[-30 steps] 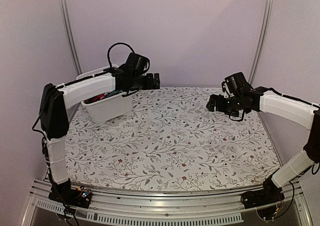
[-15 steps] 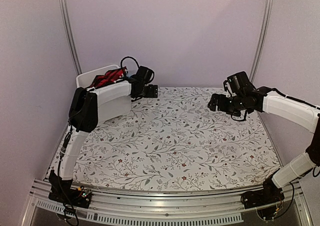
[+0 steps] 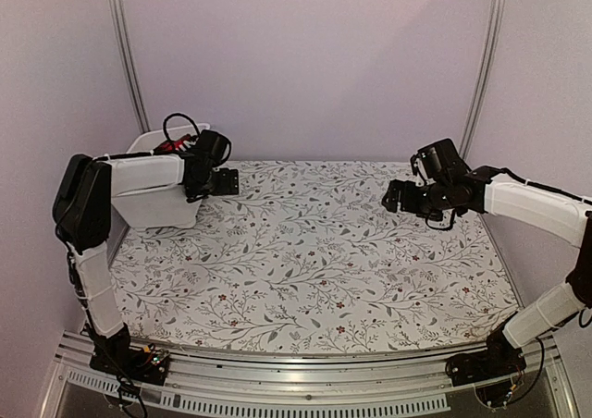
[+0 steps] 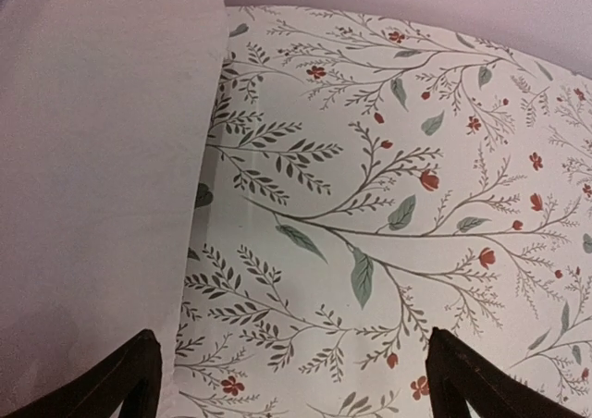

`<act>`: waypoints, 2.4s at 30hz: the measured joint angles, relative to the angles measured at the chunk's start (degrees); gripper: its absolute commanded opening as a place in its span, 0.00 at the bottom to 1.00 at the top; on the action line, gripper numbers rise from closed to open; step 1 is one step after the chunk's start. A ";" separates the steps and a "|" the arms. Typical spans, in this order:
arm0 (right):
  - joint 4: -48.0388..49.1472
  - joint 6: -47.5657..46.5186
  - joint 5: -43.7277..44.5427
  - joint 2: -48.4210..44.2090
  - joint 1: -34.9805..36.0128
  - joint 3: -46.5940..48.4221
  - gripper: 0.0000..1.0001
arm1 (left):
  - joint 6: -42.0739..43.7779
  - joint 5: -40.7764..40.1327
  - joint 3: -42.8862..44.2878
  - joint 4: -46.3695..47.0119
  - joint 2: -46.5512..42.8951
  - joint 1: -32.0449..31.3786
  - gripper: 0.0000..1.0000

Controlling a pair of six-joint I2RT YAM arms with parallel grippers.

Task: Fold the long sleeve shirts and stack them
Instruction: Move the bin to the corner of the board, then pick up the square-folded shirt from the bin, then place the square-folded shirt at the center of the board.

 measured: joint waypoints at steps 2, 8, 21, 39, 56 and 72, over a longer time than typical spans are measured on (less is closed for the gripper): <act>0.37 0.00 -0.20 0.00 0.07 -0.02 0.99 | 0.28 0.44 -2.36 0.22 -1.62 0.76 1.00; 0.76 -0.02 -0.39 0.02 0.07 -0.02 0.99 | 2.47 6.78 -6.58 0.66 -3.41 1.11 1.00; 0.74 -0.04 -0.39 0.02 0.07 -0.07 0.99 | 7.61 15.74 -3.21 2.19 -11.28 -4.96 1.00; 0.81 -0.35 -0.85 0.02 0.79 -1.16 0.99 | 1.66 -6.32 11.41 -11.61 -9.18 4.68 0.92; 2.12 -0.94 -2.47 0.02 1.14 -1.75 0.99 | 6.25 -4.74 16.04 -12.28 -5.20 9.64 0.00; 1.53 -2.62 3.52 0.83 1.25 5.29 0.99 | 24.41 3.96 40.92 -2.78 -5.84 -10.32 0.00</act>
